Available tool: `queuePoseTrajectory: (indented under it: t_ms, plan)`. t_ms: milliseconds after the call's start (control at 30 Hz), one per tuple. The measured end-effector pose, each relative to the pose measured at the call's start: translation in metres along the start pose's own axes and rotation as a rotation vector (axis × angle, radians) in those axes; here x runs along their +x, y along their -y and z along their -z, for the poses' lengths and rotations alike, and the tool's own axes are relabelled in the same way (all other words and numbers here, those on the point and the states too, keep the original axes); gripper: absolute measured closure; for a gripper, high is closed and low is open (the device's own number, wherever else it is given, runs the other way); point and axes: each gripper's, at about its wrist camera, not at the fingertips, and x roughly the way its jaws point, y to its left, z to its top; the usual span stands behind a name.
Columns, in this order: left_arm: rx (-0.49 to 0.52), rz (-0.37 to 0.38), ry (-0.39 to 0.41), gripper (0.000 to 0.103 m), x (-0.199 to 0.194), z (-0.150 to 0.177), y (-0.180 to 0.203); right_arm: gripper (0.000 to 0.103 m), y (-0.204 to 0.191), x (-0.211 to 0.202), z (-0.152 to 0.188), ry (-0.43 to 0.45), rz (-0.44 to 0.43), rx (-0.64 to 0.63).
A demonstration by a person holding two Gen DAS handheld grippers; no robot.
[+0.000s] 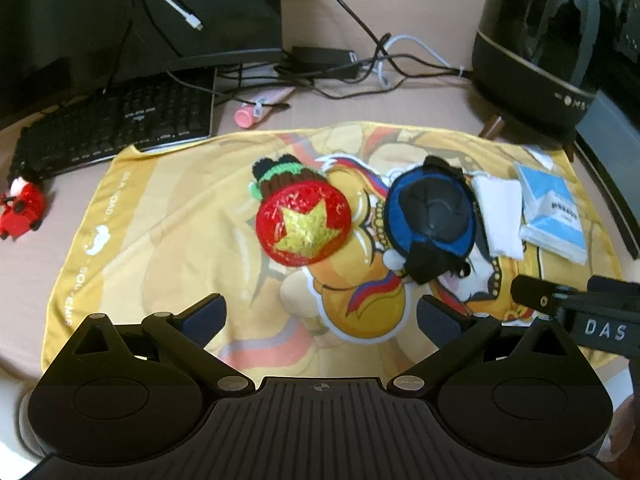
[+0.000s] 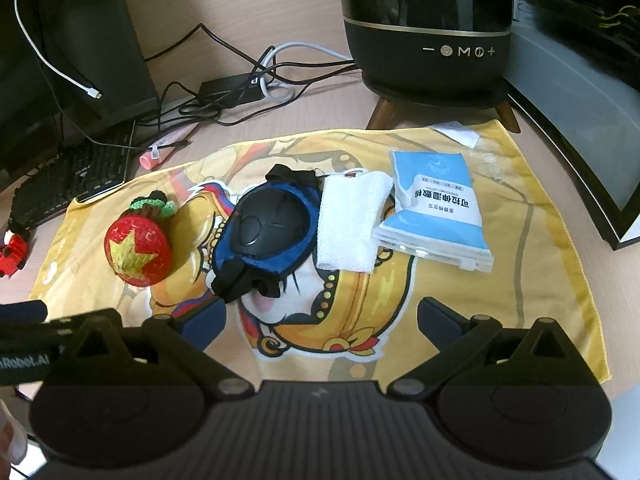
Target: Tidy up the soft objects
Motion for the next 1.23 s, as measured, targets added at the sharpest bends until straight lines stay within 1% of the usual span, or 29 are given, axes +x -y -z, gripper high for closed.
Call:
queuePoseTrajectory:
  t_ms: [100, 200, 300, 400, 500, 667, 967, 1233]
  plan:
    - [0.005, 0.005, 0.004, 0.000, -0.001, -0.001, 0.001, 0.000, 0.000, 0.002, -0.001, -0.006, -0.002, 0.001]
    - [0.001, 0.016, -0.010, 0.000, 0.002, -0.001, 0.001, 0.000, 0.000, 0.004, -0.002, -0.013, -0.005, -0.001]
    - [-0.011, 0.014, -0.041, 0.000, 0.008, 0.000, 0.000, 0.000, -0.001, 0.006, -0.002, -0.021, -0.005, -0.006]
    - [0.005, -0.010, -0.084, 0.000, 0.014, 0.001, 0.003, 0.000, 0.000, 0.009, -0.002, -0.038, -0.005, -0.003]
    - [0.021, -0.006, -0.112, 0.000, 0.019, 0.003, 0.007, 0.000, 0.002, 0.011, -0.002, -0.052, -0.002, 0.004]
    - [0.033, 0.007, -0.116, 0.000, 0.020, 0.003, 0.010, 0.000, 0.005, 0.011, 0.000, -0.063, 0.007, 0.011]
    - [0.046, 0.030, -0.148, 0.000, 0.025, 0.006, 0.020, 0.000, 0.014, 0.009, 0.008, -0.090, 0.036, 0.027]
    - [0.034, 0.037, -0.142, 0.000, 0.024, 0.006, 0.024, 0.000, 0.016, 0.009, 0.008, -0.099, 0.047, 0.004]
